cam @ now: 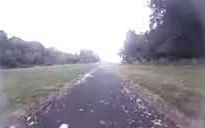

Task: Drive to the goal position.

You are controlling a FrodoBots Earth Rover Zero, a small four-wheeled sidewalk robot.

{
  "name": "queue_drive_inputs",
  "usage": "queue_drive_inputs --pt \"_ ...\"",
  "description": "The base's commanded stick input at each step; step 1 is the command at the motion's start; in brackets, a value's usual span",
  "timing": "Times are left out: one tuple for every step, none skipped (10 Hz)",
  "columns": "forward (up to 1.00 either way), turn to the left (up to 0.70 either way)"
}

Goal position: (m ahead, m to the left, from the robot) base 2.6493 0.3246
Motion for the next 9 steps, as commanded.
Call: queue_drive_inputs --pt "0.70 -0.07" --pt "0.70 -0.23" --pt "0.70 -0.32" --pt "0.70 -0.16" --pt "0.70 -0.01" --pt "0.70 0.00" --pt "0.70 0.00" --pt "0.70 0.00" --pt "0.70 0.00"
